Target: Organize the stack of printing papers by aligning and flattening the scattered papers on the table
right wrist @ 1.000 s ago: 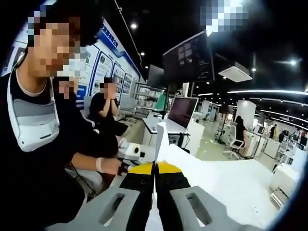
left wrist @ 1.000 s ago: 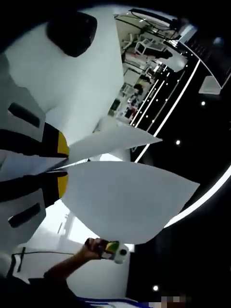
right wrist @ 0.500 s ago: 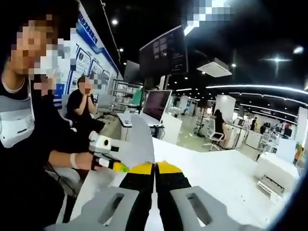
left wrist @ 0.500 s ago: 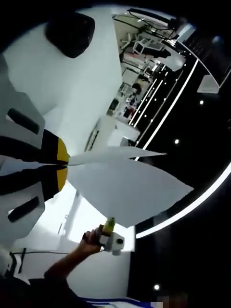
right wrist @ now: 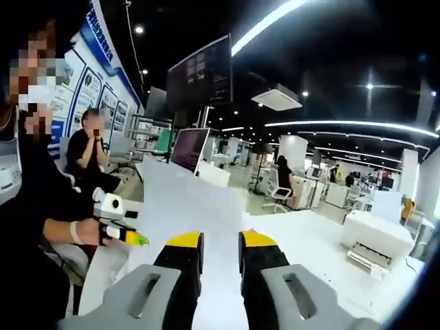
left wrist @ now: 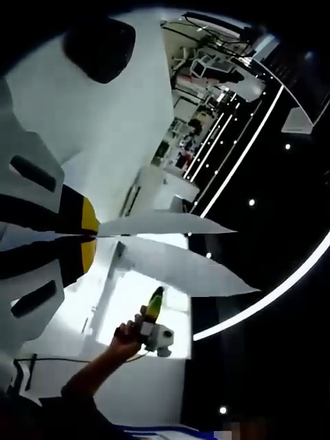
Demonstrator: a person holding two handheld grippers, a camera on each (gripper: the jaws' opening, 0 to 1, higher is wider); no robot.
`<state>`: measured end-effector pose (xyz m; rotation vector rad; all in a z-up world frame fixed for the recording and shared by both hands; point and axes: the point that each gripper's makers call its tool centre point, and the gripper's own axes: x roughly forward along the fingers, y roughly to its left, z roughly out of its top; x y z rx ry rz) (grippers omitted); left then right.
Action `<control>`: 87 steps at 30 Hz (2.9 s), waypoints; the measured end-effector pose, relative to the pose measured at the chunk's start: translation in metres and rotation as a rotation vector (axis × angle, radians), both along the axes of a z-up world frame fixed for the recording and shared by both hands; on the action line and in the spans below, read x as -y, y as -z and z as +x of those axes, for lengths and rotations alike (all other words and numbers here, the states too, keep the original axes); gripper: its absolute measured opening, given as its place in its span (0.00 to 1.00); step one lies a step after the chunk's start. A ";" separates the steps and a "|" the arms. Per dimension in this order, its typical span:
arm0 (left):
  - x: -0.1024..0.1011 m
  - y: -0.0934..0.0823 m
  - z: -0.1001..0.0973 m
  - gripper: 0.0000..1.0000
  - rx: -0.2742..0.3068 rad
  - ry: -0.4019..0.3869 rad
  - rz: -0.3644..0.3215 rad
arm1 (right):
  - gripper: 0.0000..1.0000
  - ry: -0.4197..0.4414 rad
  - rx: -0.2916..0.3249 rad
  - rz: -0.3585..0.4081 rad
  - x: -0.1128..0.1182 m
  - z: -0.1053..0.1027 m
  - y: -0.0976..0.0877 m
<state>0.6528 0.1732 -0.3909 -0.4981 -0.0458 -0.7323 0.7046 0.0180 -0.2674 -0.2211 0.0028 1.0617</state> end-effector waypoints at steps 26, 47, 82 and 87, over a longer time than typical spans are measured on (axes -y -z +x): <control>-0.001 0.000 0.000 0.06 -0.001 -0.010 0.003 | 0.25 0.511 -0.197 0.041 0.230 0.030 0.101; -0.002 0.003 0.002 0.06 -0.008 -0.013 0.011 | 0.27 0.652 -0.289 0.016 0.279 0.014 0.170; 0.000 0.004 0.001 0.06 -0.013 -0.013 0.015 | 0.33 0.700 -0.345 -0.046 0.281 0.044 0.216; 0.000 0.004 0.001 0.06 -0.013 -0.011 0.020 | 0.34 0.705 -0.349 -0.048 0.279 0.043 0.220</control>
